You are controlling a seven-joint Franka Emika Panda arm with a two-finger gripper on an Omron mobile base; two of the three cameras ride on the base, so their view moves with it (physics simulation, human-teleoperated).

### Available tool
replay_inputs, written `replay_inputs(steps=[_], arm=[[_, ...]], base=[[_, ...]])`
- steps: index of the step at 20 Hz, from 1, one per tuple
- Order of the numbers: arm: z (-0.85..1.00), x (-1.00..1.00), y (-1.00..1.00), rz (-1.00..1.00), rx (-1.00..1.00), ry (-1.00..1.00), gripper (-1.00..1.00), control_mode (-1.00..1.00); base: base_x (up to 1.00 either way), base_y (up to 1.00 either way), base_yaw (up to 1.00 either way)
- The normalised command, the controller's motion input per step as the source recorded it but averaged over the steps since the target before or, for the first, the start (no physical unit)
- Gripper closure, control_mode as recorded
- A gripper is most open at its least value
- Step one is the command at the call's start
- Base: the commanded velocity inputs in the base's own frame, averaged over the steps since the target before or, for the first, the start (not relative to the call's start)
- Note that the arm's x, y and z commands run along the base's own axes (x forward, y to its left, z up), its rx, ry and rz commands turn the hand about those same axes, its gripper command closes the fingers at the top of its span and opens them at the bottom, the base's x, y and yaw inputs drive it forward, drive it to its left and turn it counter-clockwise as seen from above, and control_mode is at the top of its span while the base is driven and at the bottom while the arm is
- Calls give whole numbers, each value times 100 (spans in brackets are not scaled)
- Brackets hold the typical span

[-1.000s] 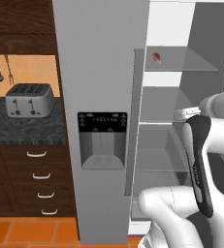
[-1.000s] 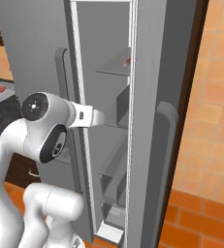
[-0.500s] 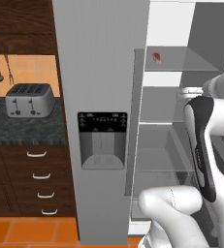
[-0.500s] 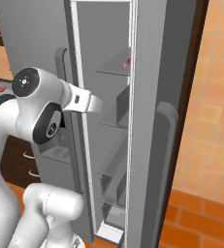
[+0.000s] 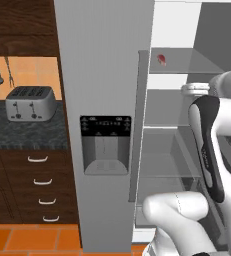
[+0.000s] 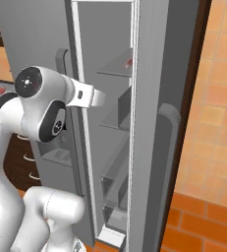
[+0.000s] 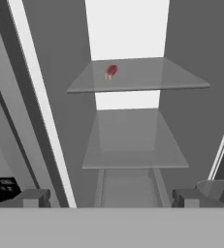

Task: Place one bell pepper and one steak in each tupperware on the nearby counter, to pack two identical lunches.

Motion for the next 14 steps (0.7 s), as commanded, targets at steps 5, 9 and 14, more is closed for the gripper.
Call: replay_inputs(steps=[5, 9, 14], arm=[[18, 39, -6, 0, 0, 2, -100, -100], [0, 38, -37, 0, 0, 0, -100, -100], [1, 34, -15, 2, 0, 0, -100, -100]], base=[[0, 0, 0], [0, 0, 0], [0, 0, 0]])
